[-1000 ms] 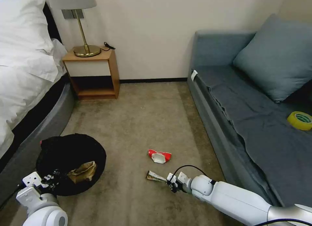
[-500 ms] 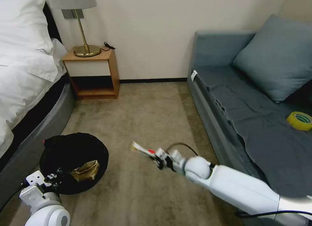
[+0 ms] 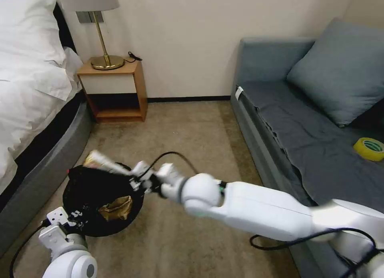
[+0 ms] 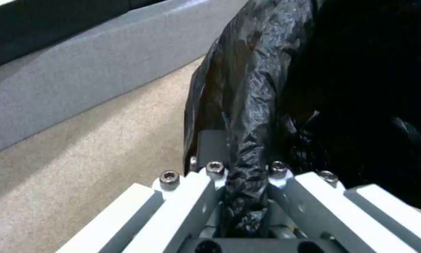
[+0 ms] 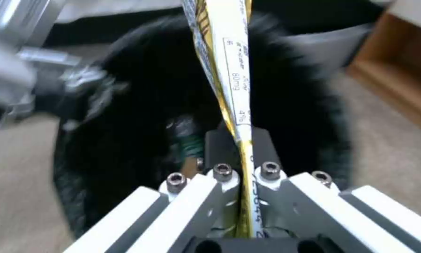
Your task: Pick up the trash bin, then pick up the garbage on the floor and place it into the trash bin.
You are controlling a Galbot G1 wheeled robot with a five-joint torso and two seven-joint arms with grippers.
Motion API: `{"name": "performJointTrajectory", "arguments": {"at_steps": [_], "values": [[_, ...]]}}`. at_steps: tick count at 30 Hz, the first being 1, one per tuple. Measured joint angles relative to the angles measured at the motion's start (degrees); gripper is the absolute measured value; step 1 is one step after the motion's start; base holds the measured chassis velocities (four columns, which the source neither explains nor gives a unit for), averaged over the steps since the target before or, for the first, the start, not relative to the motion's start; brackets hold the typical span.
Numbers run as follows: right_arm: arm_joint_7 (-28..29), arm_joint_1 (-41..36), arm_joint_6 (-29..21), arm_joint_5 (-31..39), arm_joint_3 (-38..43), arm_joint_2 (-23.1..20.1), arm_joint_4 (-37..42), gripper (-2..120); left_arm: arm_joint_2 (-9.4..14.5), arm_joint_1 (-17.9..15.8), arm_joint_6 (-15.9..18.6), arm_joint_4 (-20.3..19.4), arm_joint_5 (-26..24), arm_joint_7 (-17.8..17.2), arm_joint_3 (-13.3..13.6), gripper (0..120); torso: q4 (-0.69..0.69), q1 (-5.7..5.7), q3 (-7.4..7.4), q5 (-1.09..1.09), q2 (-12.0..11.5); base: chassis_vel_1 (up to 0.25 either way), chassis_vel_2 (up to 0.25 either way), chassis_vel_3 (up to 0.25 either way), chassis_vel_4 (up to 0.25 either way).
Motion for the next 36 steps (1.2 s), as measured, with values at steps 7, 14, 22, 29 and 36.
{"name": "performJointTrajectory", "arguments": {"at_steps": [7, 14, 22, 29, 36], "values": [[-0.28, 5.59, -1.16, 0.81, -9.79, 1.31, -2.93, 0, -0.35, -0.29, 0.29, -0.98, 0.63, -0.13, 0.84, 1, -0.03, 0.0, 0.0, 0.0, 0.0, 0.0, 0.0, 0.0, 0.0], [-1.17, 12.12, -4.56, 2.7, -14.54, 4.76, -5.84, 0, -0.83, -0.09, 0.06, -1.33, 1.47, -0.12, 1.55, 1, -0.02, 0.0, 0.0, 0.0, 0.0, 0.0, 0.0, 0.0, 0.0], [-2.19, 16.3, -6.14, 2.89, -16.67, 6.68, -8.98, 0, -1.11, 0.25, -0.67, -1.41, 2.04, 0.12, 1.97, 1, -0.02, 0.0, 0.0, 0.0, 0.0, 0.0, 0.0, 0.0, 0.0], [-2.56, 18.09, -6.76, 1.88, -17.54, 8.37, -11.55, 0, -1.21, 0.23, -0.97, -1.41, 2.35, 0.3, 2.23, 1, -0.03, 0.0, 0.0, 0.0, 0.0, 0.0, 0.0, 0.0, 0.0], [-1.04, 18.71, -6.93, 1.45, -18.12, 9.95, -12.08, 12, -1.34, 0.06, -1.02, -1.16, 2.36, 0.36, 2.36, 1, -0.03, 0.0, 0.0, 0.0, 0.0, 0.0, 0.0, 0.0, 0.0]]}}
